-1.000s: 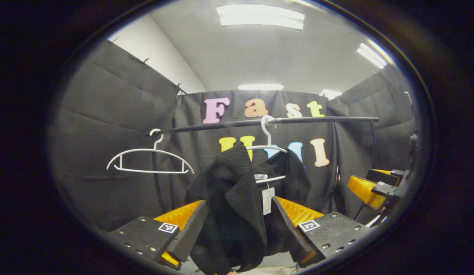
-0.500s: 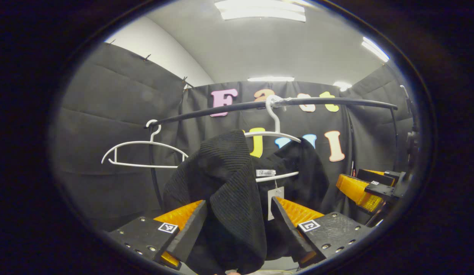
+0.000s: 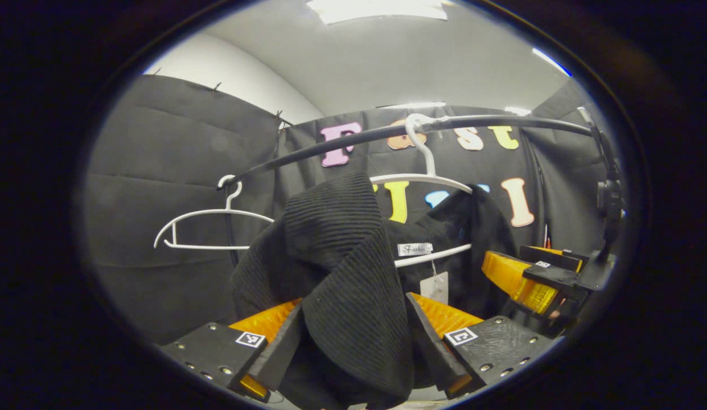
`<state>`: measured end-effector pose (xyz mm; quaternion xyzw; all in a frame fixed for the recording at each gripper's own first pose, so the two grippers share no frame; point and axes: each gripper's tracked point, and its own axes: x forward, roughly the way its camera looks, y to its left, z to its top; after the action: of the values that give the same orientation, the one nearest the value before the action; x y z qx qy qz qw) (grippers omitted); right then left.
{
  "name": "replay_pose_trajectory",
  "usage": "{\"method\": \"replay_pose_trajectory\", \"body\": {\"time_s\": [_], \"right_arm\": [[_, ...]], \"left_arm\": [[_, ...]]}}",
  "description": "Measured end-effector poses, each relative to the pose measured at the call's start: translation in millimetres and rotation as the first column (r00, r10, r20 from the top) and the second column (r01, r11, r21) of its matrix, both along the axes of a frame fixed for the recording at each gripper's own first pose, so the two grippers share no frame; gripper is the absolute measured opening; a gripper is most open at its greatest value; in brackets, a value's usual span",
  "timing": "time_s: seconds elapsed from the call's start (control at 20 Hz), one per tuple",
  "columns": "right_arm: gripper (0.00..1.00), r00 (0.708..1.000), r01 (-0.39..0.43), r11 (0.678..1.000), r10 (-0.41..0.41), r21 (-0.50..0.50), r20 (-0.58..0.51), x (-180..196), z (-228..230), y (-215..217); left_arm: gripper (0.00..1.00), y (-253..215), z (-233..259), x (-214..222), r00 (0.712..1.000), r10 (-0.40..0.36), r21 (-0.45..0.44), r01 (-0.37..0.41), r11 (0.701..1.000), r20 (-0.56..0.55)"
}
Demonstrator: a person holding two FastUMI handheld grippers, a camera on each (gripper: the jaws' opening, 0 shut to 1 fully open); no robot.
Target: Grasp the clothes on the hanger with both hands and then place them into the laundry hamper below.
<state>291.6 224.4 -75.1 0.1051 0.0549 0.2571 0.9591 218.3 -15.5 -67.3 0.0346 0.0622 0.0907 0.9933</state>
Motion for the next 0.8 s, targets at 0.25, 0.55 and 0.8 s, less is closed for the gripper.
{"method": "replay_pose_trajectory", "body": {"time_s": [0.25,0.55,0.8], "right_arm": [[0.97,1.0,0.0,1.0,0.0,0.023,-0.03,20,-6,7],[0.86,0.994,-0.077,0.997,0.078,0.012,-0.071,15,-15,25],[0.36,0.991,-0.095,0.996,0.094,-0.001,-0.095,22,-20,31]], "left_arm": [[1.0,1,-7,12,1.0,0.026,0.001,-0.026,1.0,-0.017],[0.76,-2,-15,17,0.999,0.035,-0.009,-0.035,0.999,-0.036],[0.48,-4,-14,17,0.999,0.031,-0.031,-0.032,0.999,-0.034]]}}
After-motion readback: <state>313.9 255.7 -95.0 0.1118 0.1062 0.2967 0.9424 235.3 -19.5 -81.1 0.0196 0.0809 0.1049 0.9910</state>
